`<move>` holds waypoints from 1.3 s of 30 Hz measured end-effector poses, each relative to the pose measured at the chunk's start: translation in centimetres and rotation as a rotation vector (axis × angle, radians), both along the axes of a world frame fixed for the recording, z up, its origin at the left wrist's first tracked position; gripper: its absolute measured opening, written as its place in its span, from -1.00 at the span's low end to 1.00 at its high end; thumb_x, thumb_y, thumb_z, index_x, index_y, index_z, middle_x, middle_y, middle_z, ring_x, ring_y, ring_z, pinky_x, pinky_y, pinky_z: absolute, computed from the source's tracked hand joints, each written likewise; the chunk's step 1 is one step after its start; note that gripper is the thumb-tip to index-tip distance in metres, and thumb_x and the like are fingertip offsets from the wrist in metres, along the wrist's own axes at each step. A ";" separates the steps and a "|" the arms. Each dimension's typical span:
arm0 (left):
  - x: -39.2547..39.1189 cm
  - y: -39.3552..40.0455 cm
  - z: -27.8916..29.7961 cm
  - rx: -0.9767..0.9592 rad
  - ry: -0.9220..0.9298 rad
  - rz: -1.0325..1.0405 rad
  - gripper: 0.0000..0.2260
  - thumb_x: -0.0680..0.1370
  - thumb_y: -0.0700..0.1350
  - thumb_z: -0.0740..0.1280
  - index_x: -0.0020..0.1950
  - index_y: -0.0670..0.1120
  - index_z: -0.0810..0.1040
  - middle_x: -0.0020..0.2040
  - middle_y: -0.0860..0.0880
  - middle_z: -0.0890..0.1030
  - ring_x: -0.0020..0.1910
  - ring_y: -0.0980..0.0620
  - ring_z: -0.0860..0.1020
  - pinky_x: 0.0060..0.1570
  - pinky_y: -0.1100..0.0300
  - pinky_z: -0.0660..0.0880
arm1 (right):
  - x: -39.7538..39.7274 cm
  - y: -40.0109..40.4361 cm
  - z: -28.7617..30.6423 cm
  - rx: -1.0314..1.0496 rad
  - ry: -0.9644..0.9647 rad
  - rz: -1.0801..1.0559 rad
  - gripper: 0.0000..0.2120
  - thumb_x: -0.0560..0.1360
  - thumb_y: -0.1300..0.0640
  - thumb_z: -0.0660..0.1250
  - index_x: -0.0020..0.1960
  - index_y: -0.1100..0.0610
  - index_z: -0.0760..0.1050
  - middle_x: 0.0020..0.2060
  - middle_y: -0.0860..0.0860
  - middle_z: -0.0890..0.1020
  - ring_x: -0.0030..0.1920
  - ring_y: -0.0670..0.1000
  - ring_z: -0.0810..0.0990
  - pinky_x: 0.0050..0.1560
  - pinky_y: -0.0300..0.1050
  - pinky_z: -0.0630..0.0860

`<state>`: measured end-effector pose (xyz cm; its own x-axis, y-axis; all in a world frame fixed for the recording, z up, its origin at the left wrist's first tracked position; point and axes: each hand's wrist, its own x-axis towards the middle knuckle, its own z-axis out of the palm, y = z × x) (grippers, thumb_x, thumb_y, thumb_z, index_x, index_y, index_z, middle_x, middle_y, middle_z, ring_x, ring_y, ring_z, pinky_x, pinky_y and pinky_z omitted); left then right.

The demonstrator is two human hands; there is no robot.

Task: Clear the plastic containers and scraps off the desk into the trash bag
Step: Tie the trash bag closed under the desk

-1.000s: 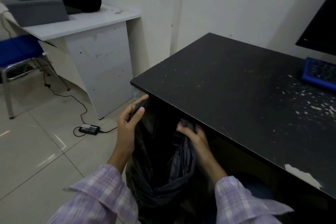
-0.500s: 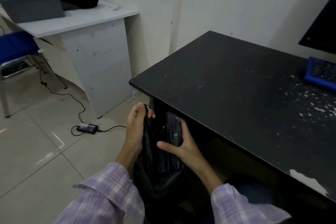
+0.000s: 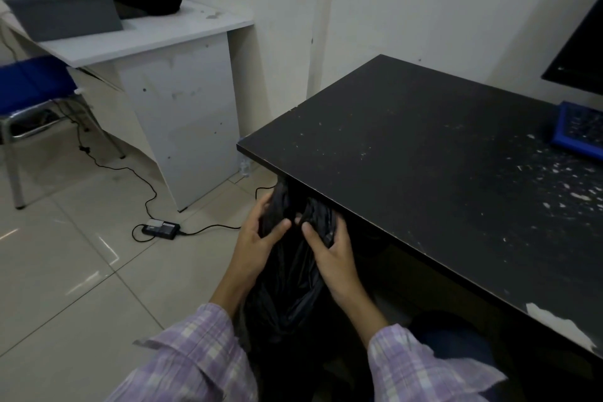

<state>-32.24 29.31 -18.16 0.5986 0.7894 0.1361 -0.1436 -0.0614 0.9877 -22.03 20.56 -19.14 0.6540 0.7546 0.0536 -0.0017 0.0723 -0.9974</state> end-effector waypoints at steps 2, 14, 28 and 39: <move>0.2 0.6 0.1 -0.028 -0.011 0.156 -0.73 0.55 -0.24 0.28 0.22 -0.02 0.43 0.11 -0.03 0.59 0.04 0.16 0.59 0.07 0.25 0.52 | 0.3 -0.1 0.3 0.014 0.100 -0.030 -0.82 0.55 0.24 0.29 0.03 -0.03 0.48 0.00 -0.01 0.67 0.05 -0.10 0.63 0.20 -0.10 0.50; -2.0 0.8 0.1 0.433 0.171 0.410 -0.80 0.58 -0.25 0.23 0.10 0.02 0.52 -0.01 -0.09 0.40 -0.07 0.16 0.41 0.05 0.26 0.40 | 2.0 -0.9 -0.1 -0.233 -0.186 0.006 -0.67 0.61 0.05 0.17 0.35 0.08 0.42 0.17 -0.10 0.54 0.24 -0.11 0.48 0.32 -0.14 0.39; -5.4 0.6 -0.2 0.052 0.057 0.419 -0.89 0.46 -0.08 0.41 -0.18 -0.10 0.55 -0.17 -0.17 0.55 -0.12 -0.08 0.51 -0.14 0.20 0.47 | 2.7 -5.5 0.9 -0.268 -0.334 -0.327 -0.61 0.42 -0.14 0.33 0.02 0.17 0.59 -0.14 -0.05 0.62 -0.07 -0.11 0.58 0.02 -0.24 0.44; -3.3 0.4 2.2 0.301 -0.200 0.026 -0.74 0.44 -0.15 0.30 0.04 -0.26 0.61 0.37 -0.08 0.47 0.46 0.02 0.28 0.43 0.04 0.21 | 2.4 -3.5 0.3 -0.024 -0.948 0.090 -0.87 0.33 0.02 0.43 -0.19 0.05 0.68 0.16 -0.05 0.48 0.18 -0.16 0.42 0.19 -0.26 0.33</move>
